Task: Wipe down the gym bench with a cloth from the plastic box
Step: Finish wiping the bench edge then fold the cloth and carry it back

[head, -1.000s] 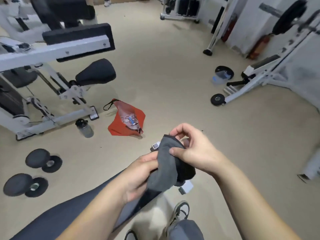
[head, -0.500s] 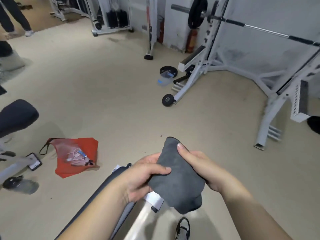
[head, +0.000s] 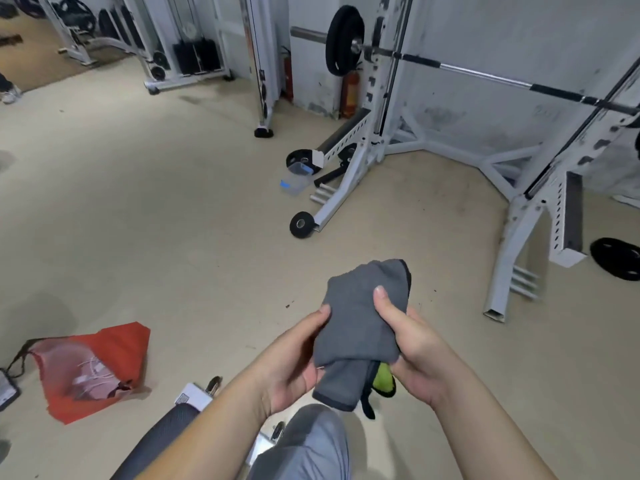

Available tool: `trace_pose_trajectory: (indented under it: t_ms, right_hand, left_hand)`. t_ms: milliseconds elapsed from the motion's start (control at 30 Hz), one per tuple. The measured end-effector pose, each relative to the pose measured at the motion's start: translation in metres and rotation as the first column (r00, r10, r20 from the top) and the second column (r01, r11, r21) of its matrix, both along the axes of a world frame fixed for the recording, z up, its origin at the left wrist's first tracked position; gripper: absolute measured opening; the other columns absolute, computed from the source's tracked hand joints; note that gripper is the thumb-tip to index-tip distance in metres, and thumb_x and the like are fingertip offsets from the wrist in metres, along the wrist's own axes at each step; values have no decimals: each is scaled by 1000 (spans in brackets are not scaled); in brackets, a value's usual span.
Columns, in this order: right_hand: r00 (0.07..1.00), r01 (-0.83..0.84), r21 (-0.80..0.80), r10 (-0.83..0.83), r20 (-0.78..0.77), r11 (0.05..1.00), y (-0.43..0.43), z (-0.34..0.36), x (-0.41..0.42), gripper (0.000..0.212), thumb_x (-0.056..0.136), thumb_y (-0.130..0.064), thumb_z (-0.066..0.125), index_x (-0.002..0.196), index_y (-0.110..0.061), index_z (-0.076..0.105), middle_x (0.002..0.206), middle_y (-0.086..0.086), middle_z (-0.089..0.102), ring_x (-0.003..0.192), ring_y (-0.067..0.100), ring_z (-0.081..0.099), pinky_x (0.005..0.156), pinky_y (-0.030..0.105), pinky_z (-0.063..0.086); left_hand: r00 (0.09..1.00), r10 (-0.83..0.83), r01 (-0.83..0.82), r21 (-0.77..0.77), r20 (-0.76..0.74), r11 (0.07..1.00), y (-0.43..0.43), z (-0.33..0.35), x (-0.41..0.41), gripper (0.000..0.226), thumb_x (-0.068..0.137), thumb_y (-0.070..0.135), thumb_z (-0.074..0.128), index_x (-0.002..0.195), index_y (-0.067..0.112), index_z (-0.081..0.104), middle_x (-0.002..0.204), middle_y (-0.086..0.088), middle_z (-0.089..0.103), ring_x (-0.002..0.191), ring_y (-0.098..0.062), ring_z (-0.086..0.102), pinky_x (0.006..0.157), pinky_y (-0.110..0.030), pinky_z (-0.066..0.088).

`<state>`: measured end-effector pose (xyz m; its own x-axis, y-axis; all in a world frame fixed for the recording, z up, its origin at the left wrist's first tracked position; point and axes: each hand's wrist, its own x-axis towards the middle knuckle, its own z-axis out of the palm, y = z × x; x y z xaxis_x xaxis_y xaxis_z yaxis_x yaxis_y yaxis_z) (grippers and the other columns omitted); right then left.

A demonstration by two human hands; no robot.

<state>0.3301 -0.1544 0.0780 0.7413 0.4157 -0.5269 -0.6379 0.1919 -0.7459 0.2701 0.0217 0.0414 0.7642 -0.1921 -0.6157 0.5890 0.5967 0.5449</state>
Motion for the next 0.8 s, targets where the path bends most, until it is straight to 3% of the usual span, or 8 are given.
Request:
trace_pose_trajectory:
  t_ms: [167, 367, 500, 633, 800]
  right_hand:
    - [1000, 6, -76, -7, -12, 997, 28, -16, 83, 36, 101, -31, 63, 133, -13, 64, 121, 7, 78, 113, 25, 74, 104, 46, 54]
    - [993, -120, -217, 115, -38, 969, 97, -26, 213, 30, 100, -31, 65, 127, -18, 69, 117, 1, 80, 109, 22, 76, 102, 49, 57]
    - [994, -81, -268, 59, -89, 960, 161, -37, 309, 29, 96, -25, 71, 121, -10, 71, 106, 6, 82, 104, 27, 77, 94, 47, 61]
    - [992, -88, -216, 65, -112, 972, 212, -38, 391, 30, 97, -23, 69, 124, -10, 69, 110, 9, 81, 104, 28, 77, 92, 47, 61]
    - [981, -192, -110, 187, -55, 975, 257, -37, 491, 33, 98, -15, 62, 131, -21, 66, 123, 8, 77, 114, 31, 74, 90, 50, 60]
  left_hand:
    - [992, 96, -106, 141, 78, 984, 26, -6, 78, 32, 90, 13, 64, 122, 7, 66, 116, -18, 72, 98, -29, 69, 85, -37, 55]
    - [989, 143, -148, 284, 39, 947, 104, -16, 195, 26, 91, 10, 62, 116, 13, 71, 115, -19, 74, 112, -40, 68, 103, -54, 48]
    - [987, 162, -160, 330, 19, 930, 165, -21, 282, 20, 92, 12, 63, 112, 10, 68, 110, -17, 76, 106, -38, 71, 92, -46, 53]
    - [990, 141, -134, 386, 12, 913, 218, -20, 361, 12, 93, 16, 63, 105, 15, 66, 99, -9, 76, 88, -24, 71, 70, -33, 54]
    - [994, 104, -108, 449, 32, 887, 264, -21, 454, 21, 94, 16, 59, 113, 19, 67, 95, -2, 74, 79, -12, 70, 65, -31, 53]
